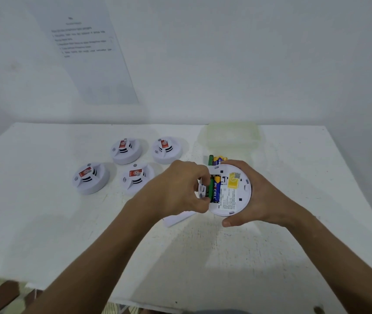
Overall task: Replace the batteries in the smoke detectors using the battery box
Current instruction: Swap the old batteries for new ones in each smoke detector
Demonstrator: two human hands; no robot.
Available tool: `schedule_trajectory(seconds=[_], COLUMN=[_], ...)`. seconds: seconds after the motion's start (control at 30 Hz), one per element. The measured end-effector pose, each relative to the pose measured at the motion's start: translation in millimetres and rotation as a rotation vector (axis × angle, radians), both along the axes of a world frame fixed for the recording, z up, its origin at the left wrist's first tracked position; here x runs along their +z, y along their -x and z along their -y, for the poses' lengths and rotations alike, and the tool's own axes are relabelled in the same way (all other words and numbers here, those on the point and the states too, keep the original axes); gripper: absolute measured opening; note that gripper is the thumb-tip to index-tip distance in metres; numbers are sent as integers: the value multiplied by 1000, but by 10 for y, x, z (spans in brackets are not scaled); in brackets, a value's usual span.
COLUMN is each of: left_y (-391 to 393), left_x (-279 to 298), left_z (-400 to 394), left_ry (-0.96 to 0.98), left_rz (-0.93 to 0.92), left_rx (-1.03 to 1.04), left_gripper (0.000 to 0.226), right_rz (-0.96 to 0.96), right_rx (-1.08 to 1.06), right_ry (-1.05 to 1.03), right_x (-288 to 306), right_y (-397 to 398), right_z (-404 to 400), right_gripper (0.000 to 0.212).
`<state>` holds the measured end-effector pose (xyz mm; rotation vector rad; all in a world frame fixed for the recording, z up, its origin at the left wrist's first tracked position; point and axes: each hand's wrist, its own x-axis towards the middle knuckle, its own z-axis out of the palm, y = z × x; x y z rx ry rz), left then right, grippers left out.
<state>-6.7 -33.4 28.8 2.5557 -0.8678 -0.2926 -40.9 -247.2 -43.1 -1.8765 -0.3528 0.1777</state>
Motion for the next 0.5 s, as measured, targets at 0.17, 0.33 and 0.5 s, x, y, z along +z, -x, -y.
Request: schedule_trajectory(seconds=[0.17, 0.33, 0.5], left_y=[-11, -19, -33], left_x=[18, -19, -104], left_z=[41, 111, 124], left_ry=[-86, -269, -278], left_rz=[-21, 88, 146], left_rx=[-60, -152, -207], left_gripper=[39, 29, 31], right_rz=[-25, -21, -38], right_rx=[29, 25, 17], right_ry=[34, 49, 5], right_x=[-9, -38, -56], right_y=[2, -4, -6], right_z=[16, -2, 52], right_gripper=[95, 92, 90])
